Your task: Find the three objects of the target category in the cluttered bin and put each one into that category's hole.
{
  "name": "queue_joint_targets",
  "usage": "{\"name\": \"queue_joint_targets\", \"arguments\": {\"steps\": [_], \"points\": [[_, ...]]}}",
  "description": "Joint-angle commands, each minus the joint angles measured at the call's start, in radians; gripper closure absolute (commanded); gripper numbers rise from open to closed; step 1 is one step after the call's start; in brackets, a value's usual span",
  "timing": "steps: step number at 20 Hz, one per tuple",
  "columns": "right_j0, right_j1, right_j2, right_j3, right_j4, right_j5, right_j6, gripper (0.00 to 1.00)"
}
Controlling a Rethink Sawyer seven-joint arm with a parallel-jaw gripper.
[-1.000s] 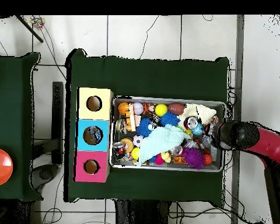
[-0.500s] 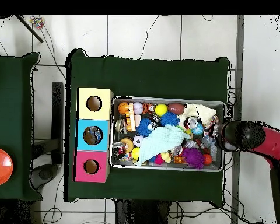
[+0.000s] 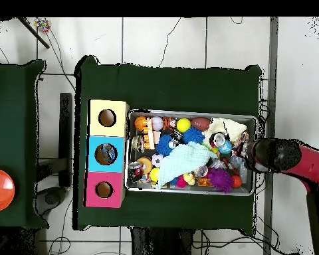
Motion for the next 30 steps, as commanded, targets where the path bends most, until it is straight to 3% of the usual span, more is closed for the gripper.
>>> {"name": "queue_joint_targets", "arguments": {"steps": [1,8,21,30], "points": [[-0.035,0.076,-0.006,0.058,-0.059,0.061,-0.210,0.00],[-0.041,0.102,-0.018,0.062,-0.093,0.003,-0.192,0.00],[-0.039,0.140,-0.024,0.075,-0.131,-0.013,-0.201,0.00],[-0.042,0.199,-0.033,0.040,-0.170,-0.048,-0.193,0.00]]}}
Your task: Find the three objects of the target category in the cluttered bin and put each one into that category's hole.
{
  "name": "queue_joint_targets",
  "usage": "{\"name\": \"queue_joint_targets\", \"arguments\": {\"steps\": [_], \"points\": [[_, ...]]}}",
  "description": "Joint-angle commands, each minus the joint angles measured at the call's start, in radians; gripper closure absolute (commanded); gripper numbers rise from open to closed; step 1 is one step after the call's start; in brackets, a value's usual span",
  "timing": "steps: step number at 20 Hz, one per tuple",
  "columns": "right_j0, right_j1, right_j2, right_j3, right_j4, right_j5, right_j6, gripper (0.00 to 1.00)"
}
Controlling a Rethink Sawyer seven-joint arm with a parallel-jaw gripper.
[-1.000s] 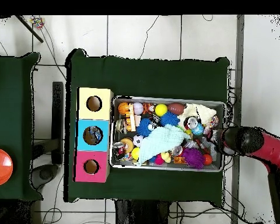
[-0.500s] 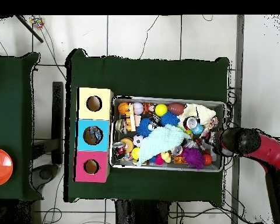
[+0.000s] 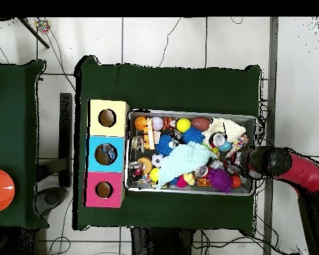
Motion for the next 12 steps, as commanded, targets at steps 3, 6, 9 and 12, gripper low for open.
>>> {"name": "queue_joint_targets", "arguments": {"steps": [3,6,9,12], "points": [[-0.011,0.139,-0.029,0.016,-0.137,-0.064,-0.200,0.00],[-0.008,0.161,-0.035,-0.007,-0.150,-0.073,-0.200,0.00],[-0.007,0.175,-0.040,-0.024,-0.158,-0.083,-0.195,0.00],[-0.004,0.182,-0.048,-0.040,-0.168,-0.093,-0.188,0.00]]}}
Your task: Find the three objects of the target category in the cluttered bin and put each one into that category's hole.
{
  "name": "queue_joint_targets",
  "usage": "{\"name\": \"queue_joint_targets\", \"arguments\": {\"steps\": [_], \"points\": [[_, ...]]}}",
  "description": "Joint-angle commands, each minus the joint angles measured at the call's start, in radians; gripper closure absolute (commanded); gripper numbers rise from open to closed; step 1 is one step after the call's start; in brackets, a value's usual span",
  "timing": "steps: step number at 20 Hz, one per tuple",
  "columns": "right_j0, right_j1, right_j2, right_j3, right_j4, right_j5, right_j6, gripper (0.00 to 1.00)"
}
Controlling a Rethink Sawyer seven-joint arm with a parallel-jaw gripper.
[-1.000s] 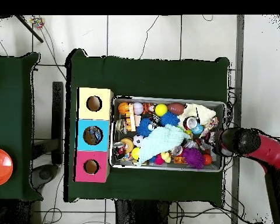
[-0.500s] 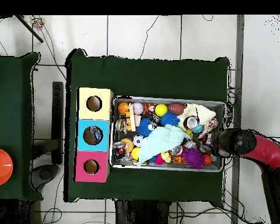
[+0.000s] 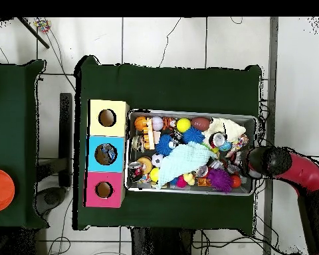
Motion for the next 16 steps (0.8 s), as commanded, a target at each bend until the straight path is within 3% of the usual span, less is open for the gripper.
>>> {"name": "queue_joint_targets", "arguments": {"steps": [1,10,11,16], "points": [[-0.004,0.178,-0.052,-0.039,-0.172,-0.094,-0.185,0.00],[0.030,0.189,-0.096,-0.097,-0.214,-0.112,-0.116,0.00],[0.041,0.187,-0.104,-0.104,-0.226,-0.103,-0.111,1.00],[0.052,0.190,-0.112,-0.115,-0.219,-0.097,-0.080,1.00]]}}
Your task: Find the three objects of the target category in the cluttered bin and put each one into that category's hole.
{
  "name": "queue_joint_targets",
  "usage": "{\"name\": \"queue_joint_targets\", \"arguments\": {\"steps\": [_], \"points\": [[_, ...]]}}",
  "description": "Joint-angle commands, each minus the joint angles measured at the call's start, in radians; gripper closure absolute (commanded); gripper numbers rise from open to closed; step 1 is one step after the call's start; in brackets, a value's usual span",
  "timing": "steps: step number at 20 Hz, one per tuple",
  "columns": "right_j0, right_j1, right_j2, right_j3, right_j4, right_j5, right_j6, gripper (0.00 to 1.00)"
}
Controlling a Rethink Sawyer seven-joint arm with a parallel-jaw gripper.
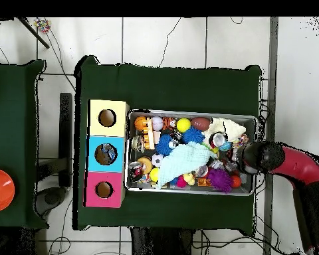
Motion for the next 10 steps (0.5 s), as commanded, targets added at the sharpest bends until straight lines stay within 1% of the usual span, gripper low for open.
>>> {"name": "queue_joint_targets", "arguments": {"steps": [1,6,10], "points": [[0.005,0.177,-0.101,-0.075,-0.168,-0.090,-0.085,1.00],[0.013,0.156,-0.099,-0.061,-0.157,-0.068,-0.101,1.00],[0.025,0.115,-0.105,-0.042,-0.147,-0.047,-0.097,1.00]]}}
